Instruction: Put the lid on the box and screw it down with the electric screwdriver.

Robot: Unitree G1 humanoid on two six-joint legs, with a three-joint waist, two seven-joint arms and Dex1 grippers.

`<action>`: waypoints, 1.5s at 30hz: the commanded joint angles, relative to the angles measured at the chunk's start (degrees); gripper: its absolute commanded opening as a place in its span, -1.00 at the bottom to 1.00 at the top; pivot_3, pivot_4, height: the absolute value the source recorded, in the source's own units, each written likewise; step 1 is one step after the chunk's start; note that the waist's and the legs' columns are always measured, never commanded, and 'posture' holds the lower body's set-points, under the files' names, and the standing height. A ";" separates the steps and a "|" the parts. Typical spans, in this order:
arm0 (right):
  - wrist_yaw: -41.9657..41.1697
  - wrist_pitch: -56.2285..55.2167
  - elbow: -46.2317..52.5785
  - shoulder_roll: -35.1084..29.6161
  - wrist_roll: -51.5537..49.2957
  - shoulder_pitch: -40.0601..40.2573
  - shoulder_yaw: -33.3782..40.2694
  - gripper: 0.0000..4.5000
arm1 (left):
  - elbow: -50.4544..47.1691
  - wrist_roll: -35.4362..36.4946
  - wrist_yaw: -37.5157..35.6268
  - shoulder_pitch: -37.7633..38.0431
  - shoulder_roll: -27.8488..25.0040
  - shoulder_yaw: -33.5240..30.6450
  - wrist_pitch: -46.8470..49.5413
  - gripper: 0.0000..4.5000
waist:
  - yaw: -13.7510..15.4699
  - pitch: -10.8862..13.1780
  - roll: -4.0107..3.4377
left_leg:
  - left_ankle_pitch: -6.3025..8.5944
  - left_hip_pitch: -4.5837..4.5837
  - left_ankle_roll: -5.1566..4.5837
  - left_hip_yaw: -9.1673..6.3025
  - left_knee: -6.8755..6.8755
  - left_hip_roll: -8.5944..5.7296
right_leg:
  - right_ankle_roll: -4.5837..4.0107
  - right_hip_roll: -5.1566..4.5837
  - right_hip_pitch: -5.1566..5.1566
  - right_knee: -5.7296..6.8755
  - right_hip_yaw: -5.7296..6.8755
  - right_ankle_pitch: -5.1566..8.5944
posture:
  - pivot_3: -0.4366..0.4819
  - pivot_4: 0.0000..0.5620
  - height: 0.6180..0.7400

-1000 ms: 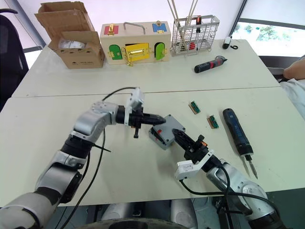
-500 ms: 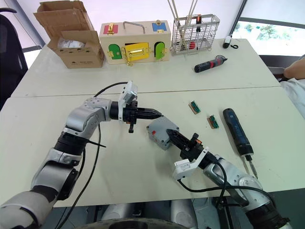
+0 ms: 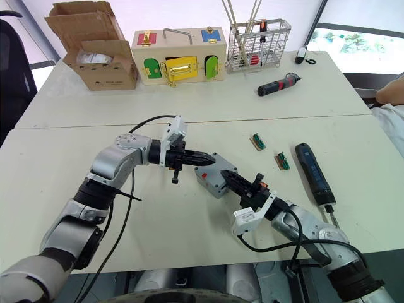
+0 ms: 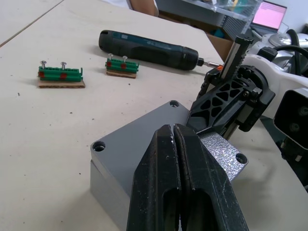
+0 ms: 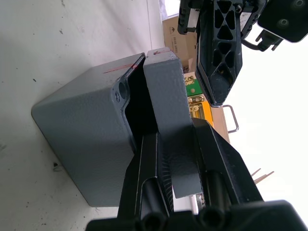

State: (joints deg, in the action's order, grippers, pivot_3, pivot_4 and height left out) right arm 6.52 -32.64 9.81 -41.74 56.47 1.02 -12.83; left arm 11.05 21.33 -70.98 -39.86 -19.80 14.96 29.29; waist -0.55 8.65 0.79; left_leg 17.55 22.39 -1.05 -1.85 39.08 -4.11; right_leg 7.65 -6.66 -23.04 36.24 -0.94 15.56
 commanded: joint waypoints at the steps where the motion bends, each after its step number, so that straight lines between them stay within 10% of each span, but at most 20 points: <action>1: 0.28 -0.34 0.70 -0.49 -0.70 0.73 0.74 -0.91 | -1.74 -0.22 -0.54 -0.28 -0.15 0.19 -1.26 -0.99 | 0.01 0.00 0.00 | 0.00 0.00 0.00 0.00 0.00 0.00 | 0.00 0.00 0.00 0.00 0.00 0.00 | -0.05 -0.47 0.95; 6: -0.04 -0.06 0.72 -0.33 -0.34 1.21 0.30 -0.91 | -1.48 -3.23 -1.90 0.71 -0.99 3.26 -4.18 -0.99 | 0.04 0.00 0.00 | 0.00 0.00 0.00 0.00 0.00 0.00 | 0.00 0.00 0.01 0.00 0.00 0.00 | -0.05 -0.47 0.95; 12: -0.53 0.58 0.69 -0.40 -1.20 1.55 1.02 0.36 | 2.20 -8.78 -2.53 2.01 -1.36 7.95 -9.54 -1.00 | -0.02 -0.04 0.03 | 0.00 -0.24 0.00 -0.01 0.02 0.01 | 0.00 0.01 0.32 -0.05 0.01 0.00 | -0.05 -0.47 0.95; 17: -1.50 0.61 2.30 -1.56 -2.20 1.76 2.74 0.82 | 5.32 -11.14 -1.87 2.49 -0.52 9.28 -12.34 -1.00 | 0.15 -0.05 0.06 | 0.12 -0.97 -0.20 -0.02 -0.01 0.00 | -0.02 0.01 1.07 -0.14 0.01 0.01 | -0.05 -0.47 0.95; 45: -8.35 -4.93 8.24 -8.96 -8.96 6.27 11.77 0.82 | 13.41 -18.47 -0.31 3.99 1.07 13.00 -22.38 -1.00 | 1.45 -0.62 -0.10 | 0.33 -1.12 -0.56 -0.21 0.03 -0.10 | -0.02 -0.02 1.68 -0.88 0.04 0.01 | -0.05 -0.47 0.95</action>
State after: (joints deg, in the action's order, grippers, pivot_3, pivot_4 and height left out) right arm -2.23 -37.10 15.85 -50.46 49.21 7.35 -3.52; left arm 19.23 8.91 -71.70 -39.14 -17.95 22.88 5.27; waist 0.90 8.03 0.69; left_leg 17.88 21.28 -1.61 -2.05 39.10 -4.21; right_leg 7.62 -6.68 -21.36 35.35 -0.90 15.57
